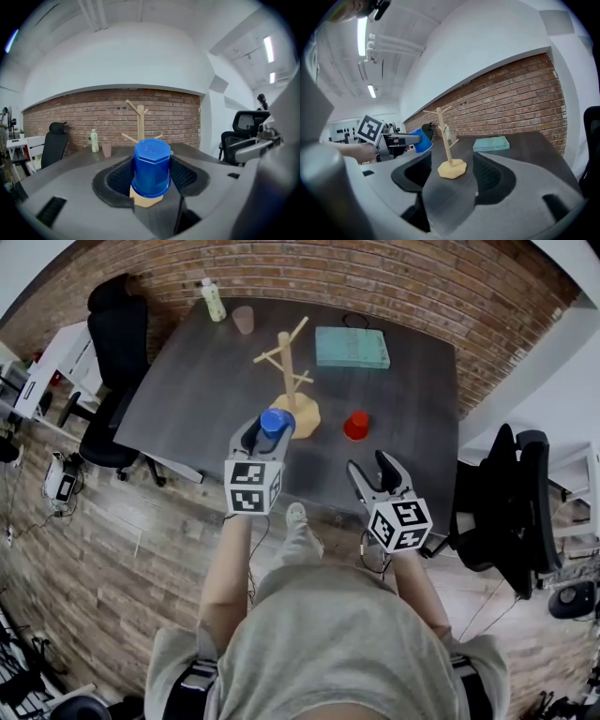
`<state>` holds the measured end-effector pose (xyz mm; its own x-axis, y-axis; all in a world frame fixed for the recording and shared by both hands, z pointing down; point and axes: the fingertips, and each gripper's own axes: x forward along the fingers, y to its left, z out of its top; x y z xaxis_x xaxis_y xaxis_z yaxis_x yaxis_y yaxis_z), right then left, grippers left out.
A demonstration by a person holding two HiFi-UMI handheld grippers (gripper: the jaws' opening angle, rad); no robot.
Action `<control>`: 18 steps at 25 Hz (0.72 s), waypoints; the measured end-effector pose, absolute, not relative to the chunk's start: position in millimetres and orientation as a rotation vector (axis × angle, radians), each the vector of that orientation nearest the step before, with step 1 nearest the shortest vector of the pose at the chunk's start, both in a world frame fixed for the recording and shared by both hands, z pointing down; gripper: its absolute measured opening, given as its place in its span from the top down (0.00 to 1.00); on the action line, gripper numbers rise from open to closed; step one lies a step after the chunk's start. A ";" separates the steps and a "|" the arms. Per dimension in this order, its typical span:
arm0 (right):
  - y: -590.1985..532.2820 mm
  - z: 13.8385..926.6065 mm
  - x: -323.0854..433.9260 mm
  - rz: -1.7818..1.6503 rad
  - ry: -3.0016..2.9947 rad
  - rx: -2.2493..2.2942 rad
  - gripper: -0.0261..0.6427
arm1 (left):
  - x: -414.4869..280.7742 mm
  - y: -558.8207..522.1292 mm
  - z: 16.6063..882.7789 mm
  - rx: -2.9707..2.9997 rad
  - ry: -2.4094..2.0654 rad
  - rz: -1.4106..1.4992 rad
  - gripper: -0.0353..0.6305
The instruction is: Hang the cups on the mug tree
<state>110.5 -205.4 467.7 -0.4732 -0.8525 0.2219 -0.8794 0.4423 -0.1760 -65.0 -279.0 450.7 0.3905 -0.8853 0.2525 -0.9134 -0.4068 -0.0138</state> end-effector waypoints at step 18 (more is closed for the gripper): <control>-193.7 454.6 95.0 0.373 -2.652 1.493 0.56 | -94.6 -268.1 312.8 2.662 -1.828 0.146 0.60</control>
